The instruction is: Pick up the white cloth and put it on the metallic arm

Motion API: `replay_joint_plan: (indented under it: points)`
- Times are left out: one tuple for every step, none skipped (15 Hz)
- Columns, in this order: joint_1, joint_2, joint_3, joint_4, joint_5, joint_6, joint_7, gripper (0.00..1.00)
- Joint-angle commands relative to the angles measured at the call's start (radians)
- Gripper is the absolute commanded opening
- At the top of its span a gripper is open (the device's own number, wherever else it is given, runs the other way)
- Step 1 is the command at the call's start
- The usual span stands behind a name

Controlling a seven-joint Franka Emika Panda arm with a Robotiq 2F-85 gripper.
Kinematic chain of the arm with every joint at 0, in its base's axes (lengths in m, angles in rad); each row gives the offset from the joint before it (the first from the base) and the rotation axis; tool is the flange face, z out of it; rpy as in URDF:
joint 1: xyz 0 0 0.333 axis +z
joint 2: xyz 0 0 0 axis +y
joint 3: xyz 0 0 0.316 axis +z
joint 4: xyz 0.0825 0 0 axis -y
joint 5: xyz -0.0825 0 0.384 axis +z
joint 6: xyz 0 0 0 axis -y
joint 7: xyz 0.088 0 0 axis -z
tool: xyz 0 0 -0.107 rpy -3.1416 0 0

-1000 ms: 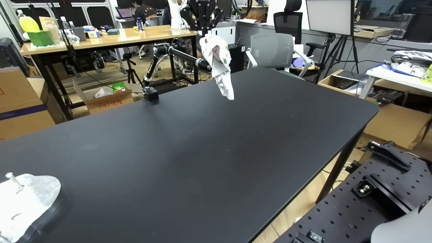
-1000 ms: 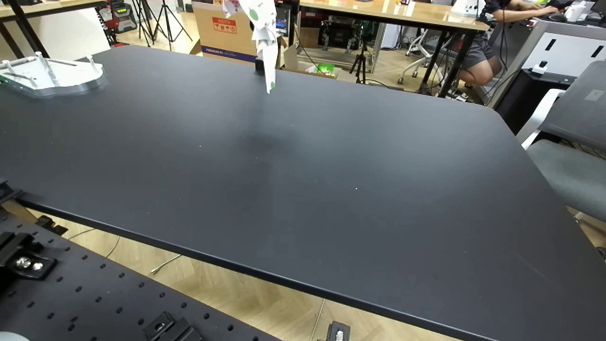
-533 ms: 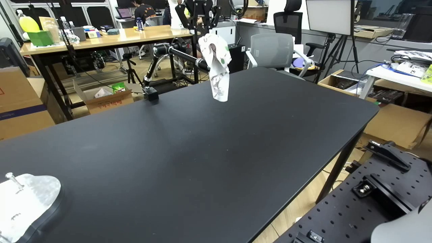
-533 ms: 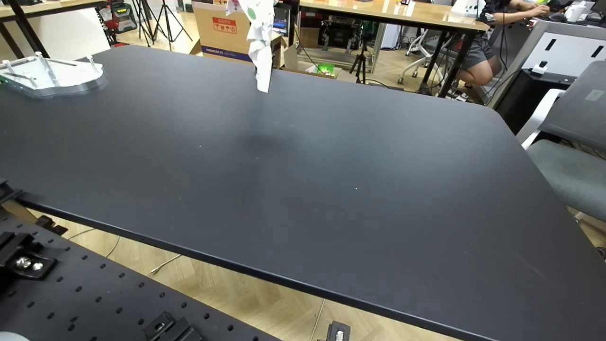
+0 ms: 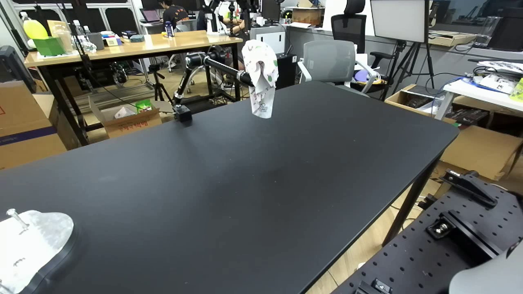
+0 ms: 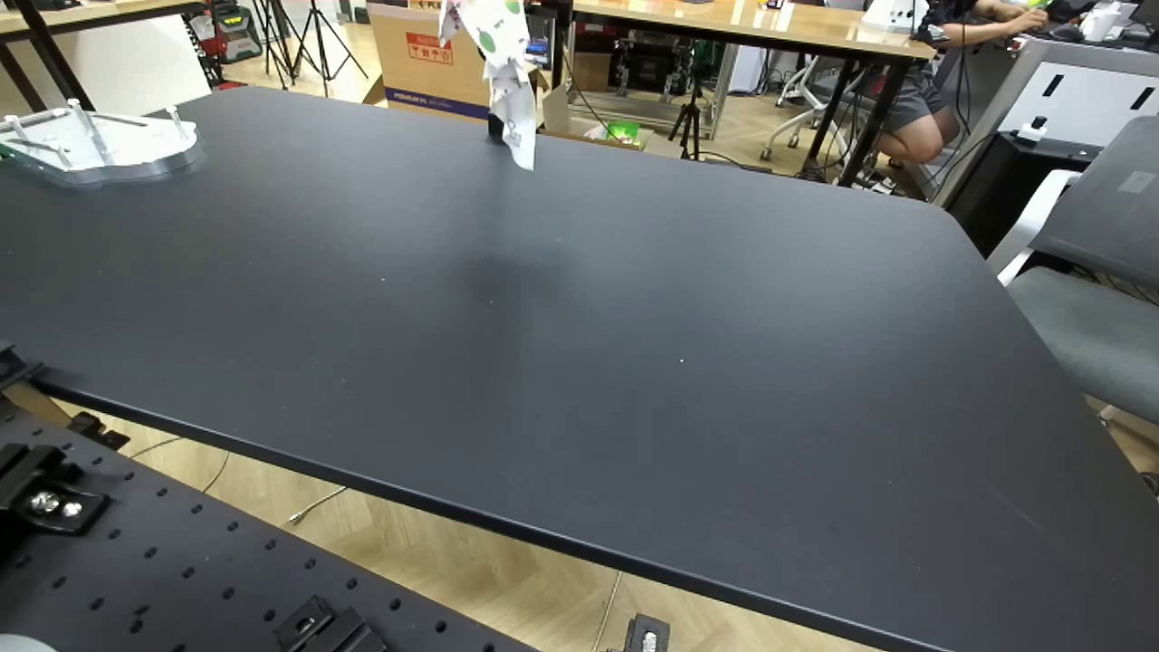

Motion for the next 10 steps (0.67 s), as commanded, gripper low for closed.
replay_joint_plan:
  points:
    - [0.013,-0.025,0.005,0.030,-0.033,-0.016,0.024,1.00]
    - [0.016,-0.035,0.007,0.033,-0.033,-0.018,0.025,1.00]
    - [0.015,-0.052,0.007,0.027,-0.033,0.000,0.022,1.00]
    - [0.007,-0.023,0.012,0.021,-0.019,0.000,0.002,1.00]
    - [0.007,-0.033,0.013,0.023,-0.021,0.001,0.002,1.00]
    - [0.007,-0.042,0.014,0.022,-0.023,0.002,0.001,1.00]
    - [0.007,-0.047,0.014,0.023,-0.023,0.002,0.001,1.00]
    - [0.007,-0.048,0.014,0.023,-0.023,0.002,0.001,1.00]
    - [0.007,-0.048,0.014,0.022,-0.024,0.002,0.001,1.00]
    - [0.007,-0.047,0.014,0.022,-0.024,0.002,0.001,1.00]
